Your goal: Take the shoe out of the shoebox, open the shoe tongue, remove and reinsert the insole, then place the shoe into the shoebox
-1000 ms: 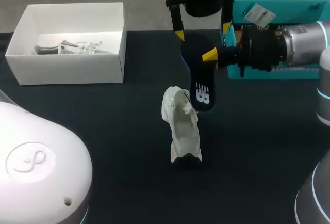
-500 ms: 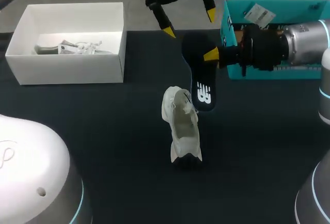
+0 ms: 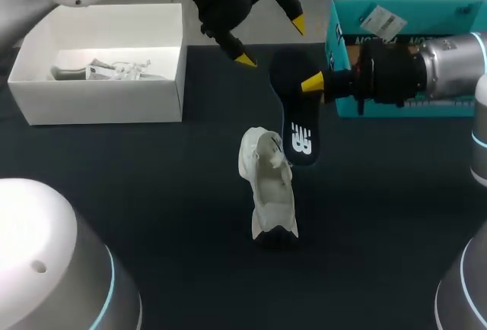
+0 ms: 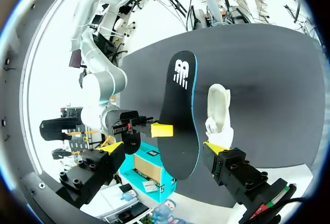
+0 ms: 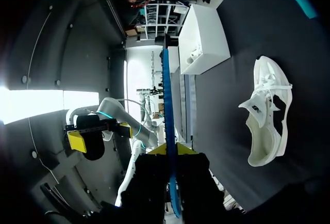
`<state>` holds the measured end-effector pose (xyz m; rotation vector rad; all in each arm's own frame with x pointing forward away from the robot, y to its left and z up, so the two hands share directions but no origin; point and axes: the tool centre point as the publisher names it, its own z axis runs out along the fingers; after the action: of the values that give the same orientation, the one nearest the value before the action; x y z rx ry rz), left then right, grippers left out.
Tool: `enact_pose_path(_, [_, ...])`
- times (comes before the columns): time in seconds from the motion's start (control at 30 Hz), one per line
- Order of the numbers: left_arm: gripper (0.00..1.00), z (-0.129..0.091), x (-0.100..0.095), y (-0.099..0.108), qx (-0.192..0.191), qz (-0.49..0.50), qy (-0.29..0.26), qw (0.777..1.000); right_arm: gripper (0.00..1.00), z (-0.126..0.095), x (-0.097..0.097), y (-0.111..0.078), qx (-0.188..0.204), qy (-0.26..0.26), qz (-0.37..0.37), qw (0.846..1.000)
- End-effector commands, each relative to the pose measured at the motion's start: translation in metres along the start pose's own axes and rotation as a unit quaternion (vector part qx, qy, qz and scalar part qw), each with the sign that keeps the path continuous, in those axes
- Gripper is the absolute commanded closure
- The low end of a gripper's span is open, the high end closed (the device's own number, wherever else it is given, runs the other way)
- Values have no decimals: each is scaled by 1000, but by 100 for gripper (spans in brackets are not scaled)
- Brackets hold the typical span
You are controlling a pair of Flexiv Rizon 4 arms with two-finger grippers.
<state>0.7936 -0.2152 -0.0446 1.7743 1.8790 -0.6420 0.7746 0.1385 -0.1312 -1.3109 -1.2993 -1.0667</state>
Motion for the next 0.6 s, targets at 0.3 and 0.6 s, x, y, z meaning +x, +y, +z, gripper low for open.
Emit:
enact_pose_path(0.3, [0,6,9,3,-12,-17,-91,996,100,-9,5,-3,-11,0,-1,1000])
enact_pose_path(0.6, [0,12,13,16,-37,-64,-237,969,100,-23,25,-1,-17,9,-1,1000])
